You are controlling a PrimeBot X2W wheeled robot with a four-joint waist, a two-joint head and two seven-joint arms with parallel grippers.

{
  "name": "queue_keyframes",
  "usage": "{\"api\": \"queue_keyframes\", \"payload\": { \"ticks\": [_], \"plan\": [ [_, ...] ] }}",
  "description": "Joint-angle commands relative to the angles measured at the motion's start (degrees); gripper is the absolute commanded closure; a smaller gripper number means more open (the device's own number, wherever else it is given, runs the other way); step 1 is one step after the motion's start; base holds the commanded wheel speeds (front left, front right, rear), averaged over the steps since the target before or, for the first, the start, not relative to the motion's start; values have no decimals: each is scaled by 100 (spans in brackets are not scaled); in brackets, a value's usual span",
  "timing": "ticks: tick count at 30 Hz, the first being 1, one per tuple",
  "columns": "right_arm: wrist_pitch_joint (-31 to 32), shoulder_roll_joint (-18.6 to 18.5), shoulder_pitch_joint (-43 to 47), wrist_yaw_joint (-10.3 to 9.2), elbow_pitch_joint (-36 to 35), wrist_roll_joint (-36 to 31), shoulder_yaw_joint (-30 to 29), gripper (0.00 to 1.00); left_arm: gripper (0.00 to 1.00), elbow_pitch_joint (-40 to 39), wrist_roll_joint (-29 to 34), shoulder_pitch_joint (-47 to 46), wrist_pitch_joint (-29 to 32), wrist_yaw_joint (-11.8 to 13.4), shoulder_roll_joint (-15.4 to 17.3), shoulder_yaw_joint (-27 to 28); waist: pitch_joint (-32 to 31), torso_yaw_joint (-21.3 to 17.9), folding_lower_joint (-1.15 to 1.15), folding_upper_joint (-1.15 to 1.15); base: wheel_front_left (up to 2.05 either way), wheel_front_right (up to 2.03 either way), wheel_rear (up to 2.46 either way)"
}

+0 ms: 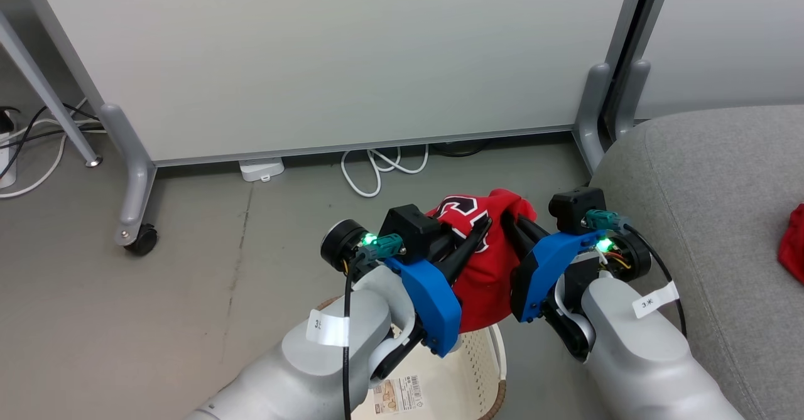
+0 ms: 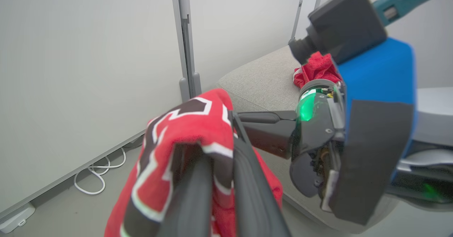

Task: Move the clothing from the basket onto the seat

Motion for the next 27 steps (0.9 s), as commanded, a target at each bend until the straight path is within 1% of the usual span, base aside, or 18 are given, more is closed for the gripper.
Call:
{"api": "queue_keyframes", "payload": {
  "ticks": [1, 22, 23, 25, 26, 27],
  "plan": [
    [-78, 0, -97, 1, 51, 70, 50, 100, 100, 19, -19, -86, -21, 5, -2, 0, -8, -7, 0, 0, 0, 0, 0],
    [-476, 0, -188, 1, 381, 382, 286, 100, 100, 105, -67, 31, -54, 52, -2, 61, -80, -116, 0, 0, 0, 0, 0],
    [-500, 0, -194, 1, 391, 393, 289, 100, 98, 101, -75, 40, -56, 56, -2, 65, -82, -118, 0, 0, 0, 0, 0],
    [-526, 0, -204, 1, 413, 410, 296, 100, 50, 93, -78, 48, -53, 74, -2, 78, -85, -120, 0, 0, 0, 0, 0],
    [-533, 0, -211, 1, 420, 414, 299, 100, 7, 90, -70, 54, -54, 86, -3, 83, -89, -122, 0, 0, 0, 0, 0],
    [-551, 0, -214, 1, 429, 418, 304, 100, 0, 86, -61, 66, -56, 97, -3, 92, -95, -123, 0, 0, 0, 0, 0]
  ]
}}
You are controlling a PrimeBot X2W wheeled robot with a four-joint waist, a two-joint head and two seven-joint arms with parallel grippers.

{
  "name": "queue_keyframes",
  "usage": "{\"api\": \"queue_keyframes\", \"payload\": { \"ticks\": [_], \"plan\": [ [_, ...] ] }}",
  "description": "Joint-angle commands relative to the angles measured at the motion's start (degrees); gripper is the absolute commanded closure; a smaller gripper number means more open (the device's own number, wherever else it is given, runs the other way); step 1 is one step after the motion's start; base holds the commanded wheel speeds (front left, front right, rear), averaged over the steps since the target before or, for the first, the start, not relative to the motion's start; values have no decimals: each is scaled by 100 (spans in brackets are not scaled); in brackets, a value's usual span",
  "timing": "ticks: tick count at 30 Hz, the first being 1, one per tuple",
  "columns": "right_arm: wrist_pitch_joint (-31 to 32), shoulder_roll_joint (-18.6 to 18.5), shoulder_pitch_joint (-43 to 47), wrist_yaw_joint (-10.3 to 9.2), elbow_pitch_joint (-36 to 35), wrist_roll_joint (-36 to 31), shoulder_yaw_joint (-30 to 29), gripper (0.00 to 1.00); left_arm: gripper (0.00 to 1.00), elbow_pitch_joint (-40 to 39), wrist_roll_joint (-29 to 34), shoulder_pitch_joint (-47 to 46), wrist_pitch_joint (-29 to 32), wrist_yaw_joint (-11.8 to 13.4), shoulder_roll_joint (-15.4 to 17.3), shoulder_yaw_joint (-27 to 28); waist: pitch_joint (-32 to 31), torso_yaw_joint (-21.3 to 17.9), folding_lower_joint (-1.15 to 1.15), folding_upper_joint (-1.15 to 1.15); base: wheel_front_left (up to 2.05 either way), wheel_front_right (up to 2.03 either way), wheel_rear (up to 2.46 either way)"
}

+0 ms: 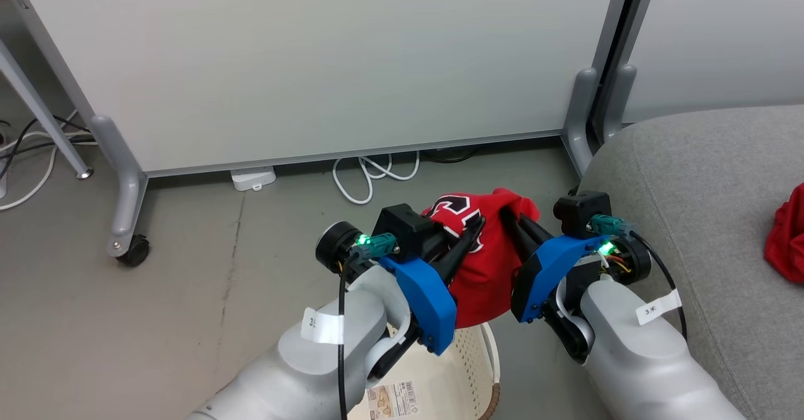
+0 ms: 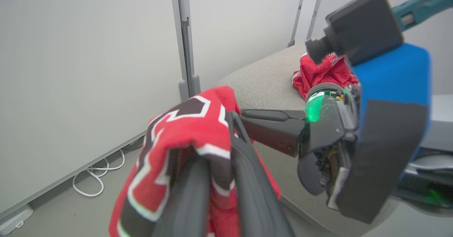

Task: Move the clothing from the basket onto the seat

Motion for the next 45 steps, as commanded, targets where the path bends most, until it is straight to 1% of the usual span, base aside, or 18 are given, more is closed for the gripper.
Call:
{"api": "queue_keyframes", "payload": {
  "ticks": [1, 7, 13, 20, 24, 29, 37, 42, 45],
  "plan": [
    [-56, 0, -90, 1, 26, 53, 16, 100, 0, -11, -19, 63, -33, 47, -2, 50, -14, -4, 0, 0, 0, 0, 0],
    [-110, 0, -138, 1, 57, 64, 22, 100, 0, -12, 32, 129, -38, 57, -1, 119, -27, -15, 0, 0, 0, 0, 0],
    [-195, 0, -187, 1, 76, 56, -35, 100, 0, -231, 185, 353, -36, 140, 124, 465, -31, -25, 0, 0, 0, 0, 0],
    [-271, -17, -207, 1, 46, -6, -174, 100, 0, -812, 646, 944, -36, 273, 388, 1136, -28, -28, 0, 0, 0, 0, 0],
    [-275, -29, -185, 1, -11, -26, -239, 100, 0, -1180, 992, 1374, -36, 286, 555, 1544, -22, -42, 0, 0, 0, 0, 0],
    [-293, -29, -116, 1, -92, -67, -301, 100, 0, -1694, 1481, 1919, -36, 292, 702, 2184, -17, -65, 0, 0, 0, 0, 0],
    [-304, -28, 31, 1, -292, -124, -398, 100, 0, -2357, 2261, 2795, -32, 176, 692, 3267, -10, -106, 0, 0, 0, 0, 0],
    [-307, -27, 79, 1, -405, -157, -436, 100, 0, -2490, 2640, 3205, -32, 71, 626, 3775, -10, -130, 0, 0, 0, 0, 0],
    [-308, -27, 109, 1, -456, -179, -455, 100, 0, -2470, 2794, 3343, -32, 18, 581, 3985, -9, -137, 0, 0, 0, 0, 0]
  ]
}}
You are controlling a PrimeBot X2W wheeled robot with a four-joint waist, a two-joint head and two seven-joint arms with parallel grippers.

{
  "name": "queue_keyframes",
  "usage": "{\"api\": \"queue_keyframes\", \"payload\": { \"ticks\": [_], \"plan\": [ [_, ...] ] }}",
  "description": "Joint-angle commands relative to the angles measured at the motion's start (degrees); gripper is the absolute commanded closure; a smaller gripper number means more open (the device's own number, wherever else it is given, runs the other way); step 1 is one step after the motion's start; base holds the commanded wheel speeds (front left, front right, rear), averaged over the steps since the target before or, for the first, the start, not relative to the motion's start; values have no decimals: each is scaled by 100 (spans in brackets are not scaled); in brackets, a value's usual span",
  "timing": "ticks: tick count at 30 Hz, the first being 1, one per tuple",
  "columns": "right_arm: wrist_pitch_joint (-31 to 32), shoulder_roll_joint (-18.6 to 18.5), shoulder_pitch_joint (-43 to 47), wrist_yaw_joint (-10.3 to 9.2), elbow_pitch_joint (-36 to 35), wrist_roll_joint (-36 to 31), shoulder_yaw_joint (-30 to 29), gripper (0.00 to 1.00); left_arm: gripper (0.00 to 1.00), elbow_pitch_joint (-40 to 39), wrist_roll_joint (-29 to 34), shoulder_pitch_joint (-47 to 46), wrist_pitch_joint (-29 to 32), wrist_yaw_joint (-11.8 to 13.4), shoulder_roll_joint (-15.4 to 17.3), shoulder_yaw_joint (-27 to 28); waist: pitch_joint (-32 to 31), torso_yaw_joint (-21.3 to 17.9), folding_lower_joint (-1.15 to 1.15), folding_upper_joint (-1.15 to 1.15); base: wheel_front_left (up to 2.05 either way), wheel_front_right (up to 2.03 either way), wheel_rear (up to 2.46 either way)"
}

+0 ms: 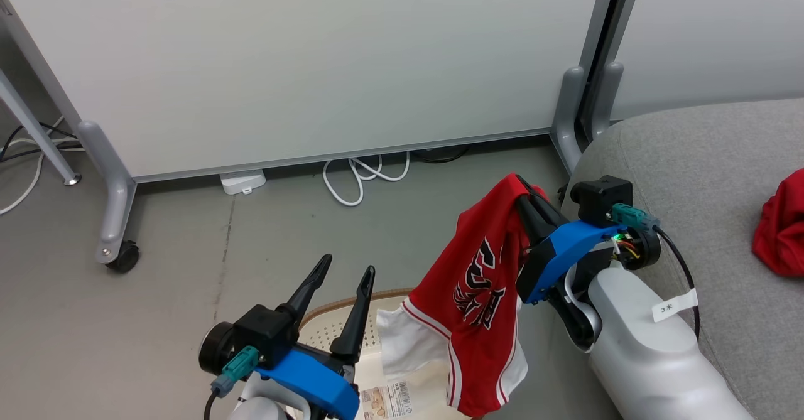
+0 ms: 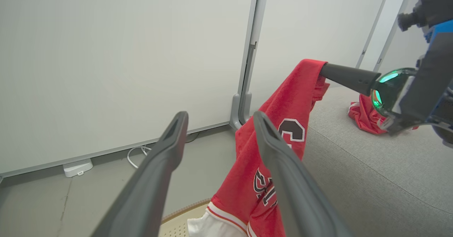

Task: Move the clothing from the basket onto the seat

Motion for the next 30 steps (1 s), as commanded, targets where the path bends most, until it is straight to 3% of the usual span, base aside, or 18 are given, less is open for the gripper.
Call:
{"api": "queue_keyframes", "payload": {
  "ticks": [1, 15, 30],
  "plan": [
    [-40, -13, 83, 1, -61, -43, -17, 100, 0, 18, 91, 89, -16, -42, -26, 127, -3, -3, 0, 0, 0, 0, 0],
    [-14, -34, 128, 1, -204, -103, -96, 100, 0, 107, 391, 211, -16, -145, -216, 420, -9, -150, 0, 0, 0, 0, 0],
    [43, -14, 162, 1, -492, -158, -108, 100, 0, -52, 336, 124, -17, -140, -157, 351, 146, -1294, 0, 0, 0, 0, 0]
  ]
}}
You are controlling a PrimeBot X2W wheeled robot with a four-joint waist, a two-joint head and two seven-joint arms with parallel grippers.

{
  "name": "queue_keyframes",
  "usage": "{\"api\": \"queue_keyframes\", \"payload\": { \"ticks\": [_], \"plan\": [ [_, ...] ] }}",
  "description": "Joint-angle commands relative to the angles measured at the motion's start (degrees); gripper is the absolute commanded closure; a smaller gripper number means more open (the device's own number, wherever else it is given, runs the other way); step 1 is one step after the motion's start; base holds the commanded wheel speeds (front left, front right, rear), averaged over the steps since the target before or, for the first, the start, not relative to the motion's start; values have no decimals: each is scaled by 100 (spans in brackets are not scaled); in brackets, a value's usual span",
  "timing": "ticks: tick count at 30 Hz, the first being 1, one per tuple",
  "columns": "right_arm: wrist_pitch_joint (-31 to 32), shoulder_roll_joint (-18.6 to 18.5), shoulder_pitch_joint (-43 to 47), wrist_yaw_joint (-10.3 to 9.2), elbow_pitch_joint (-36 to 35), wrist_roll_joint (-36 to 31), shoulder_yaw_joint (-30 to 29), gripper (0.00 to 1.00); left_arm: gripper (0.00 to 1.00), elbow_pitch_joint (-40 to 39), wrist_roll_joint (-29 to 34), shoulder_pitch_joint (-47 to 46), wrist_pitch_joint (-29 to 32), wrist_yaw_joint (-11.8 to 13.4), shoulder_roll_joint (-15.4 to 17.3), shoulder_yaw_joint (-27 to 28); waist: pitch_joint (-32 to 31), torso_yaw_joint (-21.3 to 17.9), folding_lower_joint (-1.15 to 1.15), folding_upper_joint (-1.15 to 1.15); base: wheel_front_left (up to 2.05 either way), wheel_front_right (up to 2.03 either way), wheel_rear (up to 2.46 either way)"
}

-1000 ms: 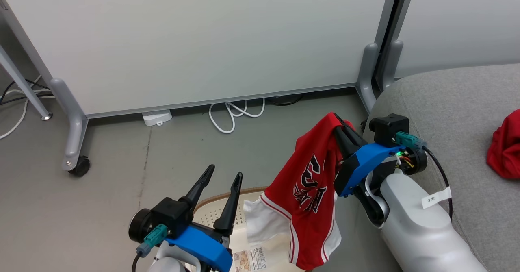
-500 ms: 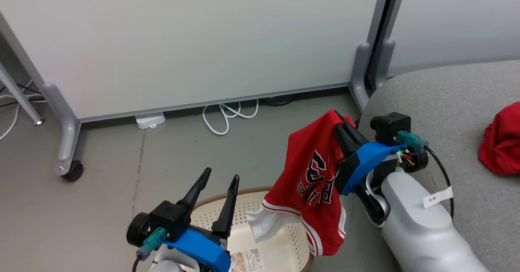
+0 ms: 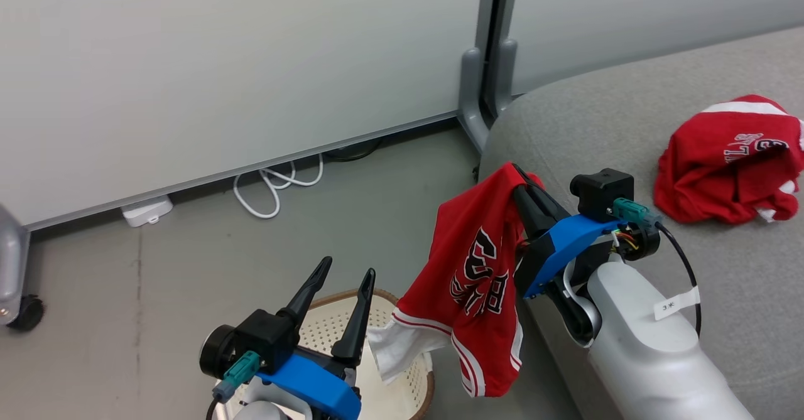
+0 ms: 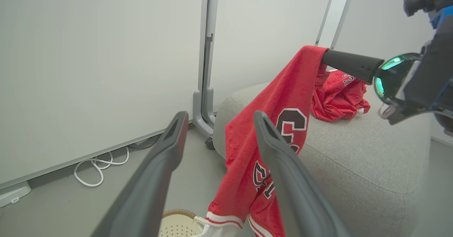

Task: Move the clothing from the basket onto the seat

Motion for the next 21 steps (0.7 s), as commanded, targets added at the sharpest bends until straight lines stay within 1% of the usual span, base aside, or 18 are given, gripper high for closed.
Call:
{"api": "queue_keyframes", "payload": {
  "ticks": [1, 6, 7, 13, 21],
  "plan": [
    [-6, -14, 68, 1, -61, -21, -23, 100, 0, -39, -45, -96, -17, -13, 24, -21, 70, -345, 0, 0, 0, 0, 0],
    [27, -22, 91, 1, -139, -51, -63, 100, 0, -64, -38, -145, -17, -12, 53, -52, 125, -721, 0, 0, 0, 0, 0],
    [27, -22, 91, 1, -139, -51, -63, 100, 0, -64, -38, -145, -17, -12, 53, -52, 125, -721, 0, 0, 0, 0, 0],
    [47, -6, 116, 1, -221, -56, -81, 100, 0, -83, -44, -190, -17, -13, 87, -64, 183, -1137, 0, 0, 0, 0, 0],
    [46, 6, 153, 1, -274, -52, -108, 100, 0, -99, -29, -229, -17, -13, 111, -92, 276, -1544, 0, 0, 0, 0, 0]
  ]
}}
